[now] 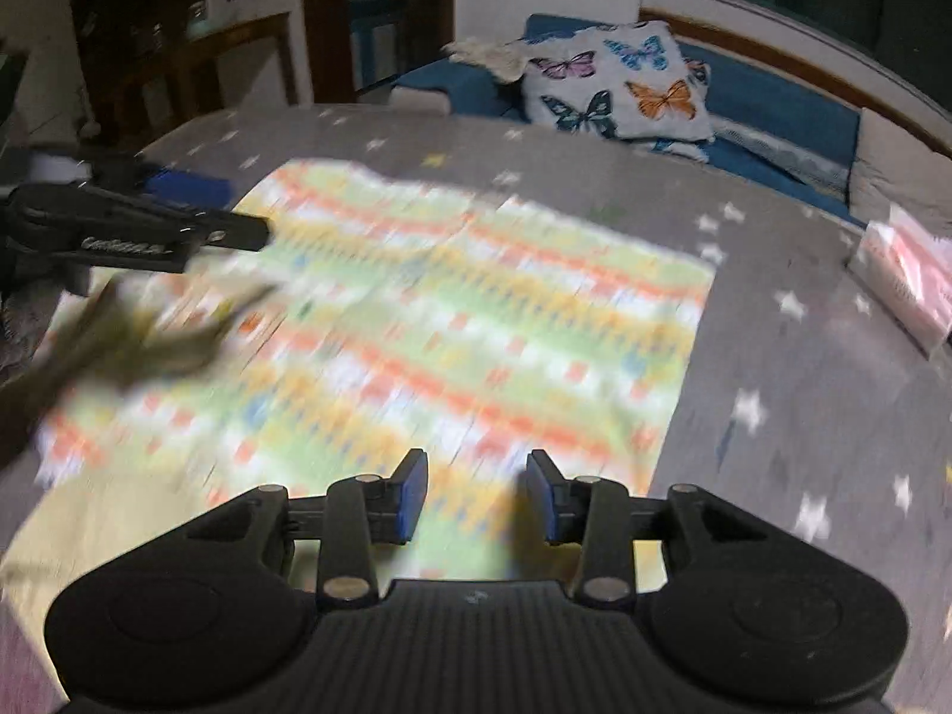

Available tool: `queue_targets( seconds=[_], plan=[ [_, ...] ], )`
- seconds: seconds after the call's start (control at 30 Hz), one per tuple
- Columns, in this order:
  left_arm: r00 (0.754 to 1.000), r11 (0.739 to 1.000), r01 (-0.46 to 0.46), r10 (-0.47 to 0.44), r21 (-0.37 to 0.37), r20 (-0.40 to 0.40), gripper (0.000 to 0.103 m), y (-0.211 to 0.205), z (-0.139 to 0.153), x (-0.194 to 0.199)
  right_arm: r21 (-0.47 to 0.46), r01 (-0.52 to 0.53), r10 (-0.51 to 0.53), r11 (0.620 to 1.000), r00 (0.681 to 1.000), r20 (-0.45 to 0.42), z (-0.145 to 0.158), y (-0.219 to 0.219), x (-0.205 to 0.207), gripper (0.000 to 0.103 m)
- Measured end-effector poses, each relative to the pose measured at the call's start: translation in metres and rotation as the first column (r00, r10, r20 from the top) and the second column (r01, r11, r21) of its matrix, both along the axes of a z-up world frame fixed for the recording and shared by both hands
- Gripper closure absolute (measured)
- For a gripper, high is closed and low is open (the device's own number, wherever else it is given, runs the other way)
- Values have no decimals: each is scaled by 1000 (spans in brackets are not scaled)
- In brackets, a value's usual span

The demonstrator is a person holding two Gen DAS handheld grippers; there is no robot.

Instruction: Fold clothes

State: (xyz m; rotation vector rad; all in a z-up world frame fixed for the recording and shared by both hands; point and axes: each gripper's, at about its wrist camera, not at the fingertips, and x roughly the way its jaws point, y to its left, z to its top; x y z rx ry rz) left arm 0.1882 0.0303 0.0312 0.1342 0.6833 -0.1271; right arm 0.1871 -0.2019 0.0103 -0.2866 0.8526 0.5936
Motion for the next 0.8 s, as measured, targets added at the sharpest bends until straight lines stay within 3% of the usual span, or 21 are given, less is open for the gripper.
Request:
queue_targets(
  seconds=[0.23, 0.37, 0.47, 0.63, 0.8],
  plan=[
    [997, 997, 74, -75, -17, -37, 42, -45, -16, -39, 57, 55, -57, 997, 998, 35, 9, -38, -52, 49],
    [994, 995, 101, -101, 8, -39, 42, -62, -28, -61, 106, 199, -205, 974, 978, 49, 18, -85, -68, 48],
    [994, 994, 107, -106, 34, -27, 36, -70, -35, -70, 102, 347, -355, 932, 932, 70, 17, -125, -75, 48],
    [994, 991, 108, -109, 76, 8, 33, -76, -37, -83, 85, 560, -566, 824, 819, 90, 9, -190, -84, 48],
    [995, 992, 99, -100, 72, 14, 31, -78, -37, -87, 81, 642, -647, 762, 758, 84, -2, -222, -87, 48]
  ],
)
